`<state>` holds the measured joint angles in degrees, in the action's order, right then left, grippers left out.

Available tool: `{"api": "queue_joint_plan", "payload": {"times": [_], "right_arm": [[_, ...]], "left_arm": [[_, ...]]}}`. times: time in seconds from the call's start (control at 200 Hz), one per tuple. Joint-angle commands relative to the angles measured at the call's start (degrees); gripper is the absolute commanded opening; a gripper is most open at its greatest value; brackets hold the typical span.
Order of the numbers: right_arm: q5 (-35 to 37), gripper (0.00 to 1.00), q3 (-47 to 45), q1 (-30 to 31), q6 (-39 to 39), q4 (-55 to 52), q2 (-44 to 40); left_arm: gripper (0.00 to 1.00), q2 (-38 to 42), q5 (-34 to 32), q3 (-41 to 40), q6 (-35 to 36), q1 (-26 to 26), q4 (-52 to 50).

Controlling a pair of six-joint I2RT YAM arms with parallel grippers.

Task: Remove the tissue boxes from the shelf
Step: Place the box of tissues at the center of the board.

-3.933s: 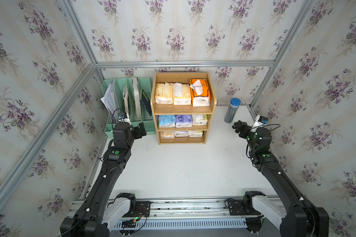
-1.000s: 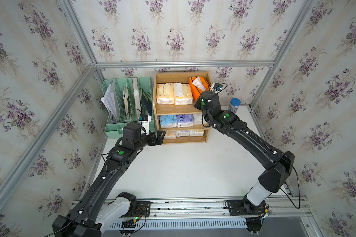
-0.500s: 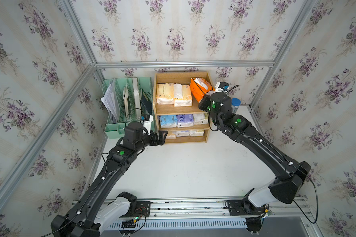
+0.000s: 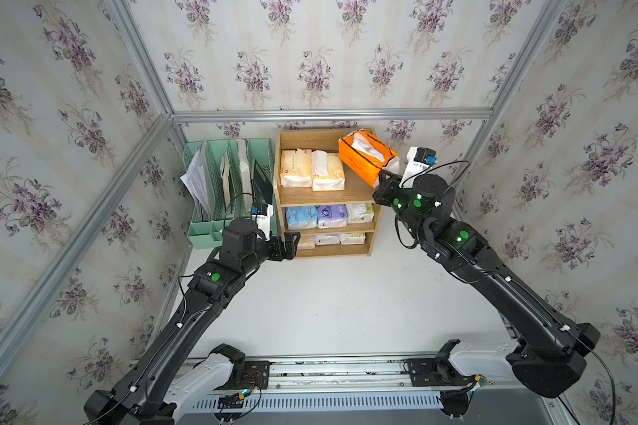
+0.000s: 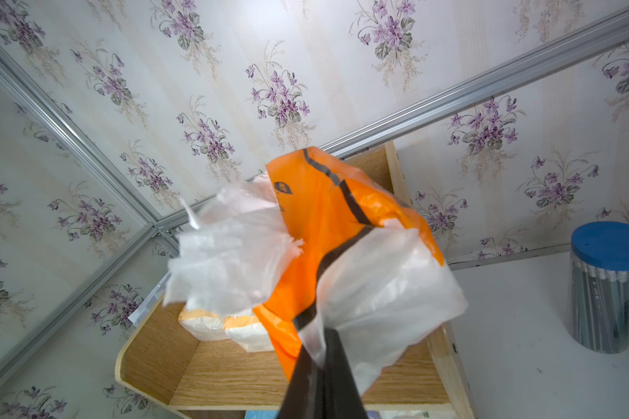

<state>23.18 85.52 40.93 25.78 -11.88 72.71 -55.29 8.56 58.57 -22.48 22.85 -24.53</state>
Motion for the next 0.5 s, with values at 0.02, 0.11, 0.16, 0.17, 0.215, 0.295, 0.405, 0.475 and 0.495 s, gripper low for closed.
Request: {"api": "queue_joint_plan", "payload": {"times": [0.02,0.11,0.16,0.17,0.215,0.295,0.405,0.475,0.495], "right_arm": [[-5.8,0.00,-2.4,0.7,-4.0,2.0,-3.7],[-8.1,0.00,-4.9,2.1,-6.1,1.3,-6.5],[-9.0,0.00,-6.3,3.0,-7.1,0.9,-7.9],[-9.1,0.00,-6.6,3.1,-7.3,0.8,-8.1],[-9.4,0.00,-8.1,3.8,-7.7,0.2,-9.2],[-11.0,0.00,-11.3,5.2,-8.1,0.8,-11.0],[-12.0,0.00,-15.3,8.4,-9.0,1.8,-12.8],[-10.2,0.00,-17.4,11.8,-10.0,2.7,-14.0],[-9.7,0.00,-17.9,12.8,-10.2,2.8,-14.3]], "left_arm": [[0.99,1.7,-3.7,0.7,0.0,0.0,-2.1],[0.99,3.6,-5.0,0.6,-0.3,0.1,-3.5],[0.99,4.9,-5.8,0.4,-0.5,-0.1,-4.2],[0.99,5.2,-6.0,0.4,-0.6,-0.1,-4.4],[0.99,6.4,-6.6,0.1,-0.9,0.1,-5.1],[0.99,8.6,-7.8,-0.2,-1.5,0.1,-6.6],[0.99,11.8,-9.0,-0.9,-2.2,0.0,-8.5],[0.99,13.7,-9.1,-0.9,-1.9,0.1,-9.6],[0.99,14.1,-9.1,-0.8,-1.9,0.0,-10.0]]}}
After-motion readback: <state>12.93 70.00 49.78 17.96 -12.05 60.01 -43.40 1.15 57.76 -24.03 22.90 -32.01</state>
